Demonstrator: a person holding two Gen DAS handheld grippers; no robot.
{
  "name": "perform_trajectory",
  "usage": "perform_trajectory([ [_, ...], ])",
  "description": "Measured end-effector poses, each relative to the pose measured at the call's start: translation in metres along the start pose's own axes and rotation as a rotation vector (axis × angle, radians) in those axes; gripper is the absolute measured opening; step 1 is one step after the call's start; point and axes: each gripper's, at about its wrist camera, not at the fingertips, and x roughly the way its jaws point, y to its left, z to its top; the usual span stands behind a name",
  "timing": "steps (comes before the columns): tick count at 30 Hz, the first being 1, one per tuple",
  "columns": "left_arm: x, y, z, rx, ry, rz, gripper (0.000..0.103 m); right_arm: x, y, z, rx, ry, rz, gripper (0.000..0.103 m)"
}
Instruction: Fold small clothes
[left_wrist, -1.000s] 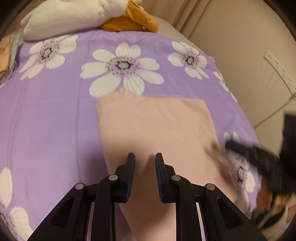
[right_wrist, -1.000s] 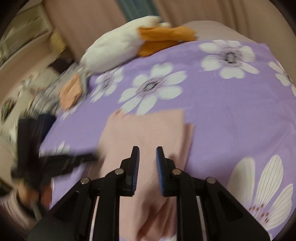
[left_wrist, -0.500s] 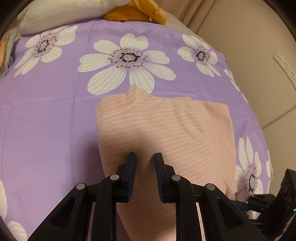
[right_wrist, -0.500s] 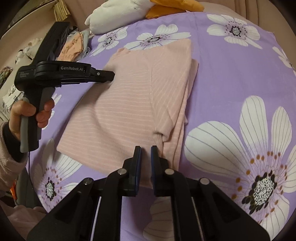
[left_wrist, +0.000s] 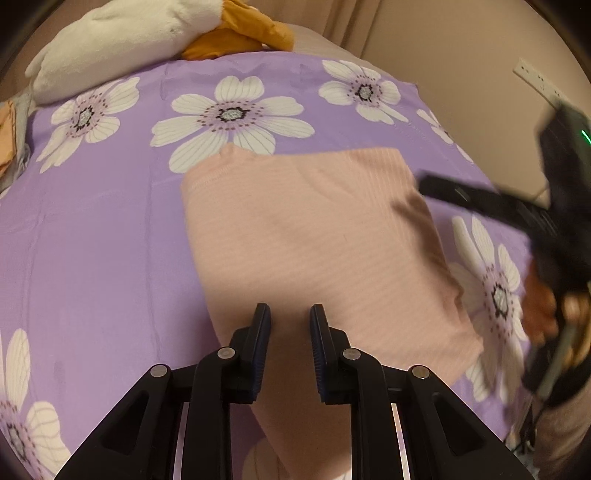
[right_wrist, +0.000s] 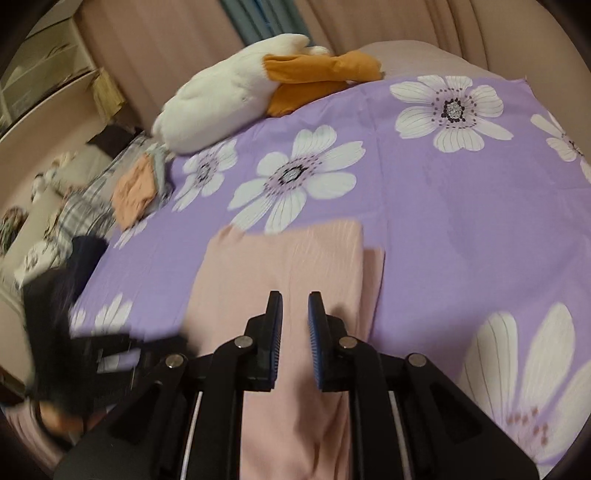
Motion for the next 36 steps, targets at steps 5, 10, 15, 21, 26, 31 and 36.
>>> perform_trajectory([
  [5,0.002,-0.001,-0.002,-0.002,-0.001,0.0,0.018,0.047,-0.019,0.01,0.06,0.097,-0.103,0.009],
  [10,0.001,-0.004,-0.005,0.004,-0.003,0.004,0.018,0.05,-0.033,0.001,0.127,0.116,-0.099,0.008],
  [15,-0.005,-0.007,-0.012,0.01,-0.005,0.001,0.018,0.025,-0.026,-0.004,0.123,0.083,-0.081,0.017],
  [21,-0.014,-0.017,-0.025,0.016,-0.007,-0.011,0.018,-0.017,-0.002,-0.019,0.026,0.033,0.001,0.017],
  [26,-0.01,-0.029,-0.04,0.043,0.024,-0.011,0.018,-0.037,0.017,-0.051,-0.064,0.05,0.02,0.017],
  [31,-0.007,-0.034,-0.052,0.049,0.043,-0.005,0.018,-0.032,0.011,-0.078,-0.068,0.111,-0.01,0.017],
  [36,-0.009,-0.038,-0.061,0.054,0.046,0.0,0.018,-0.025,-0.003,-0.093,-0.033,0.153,-0.064,0.015],
])
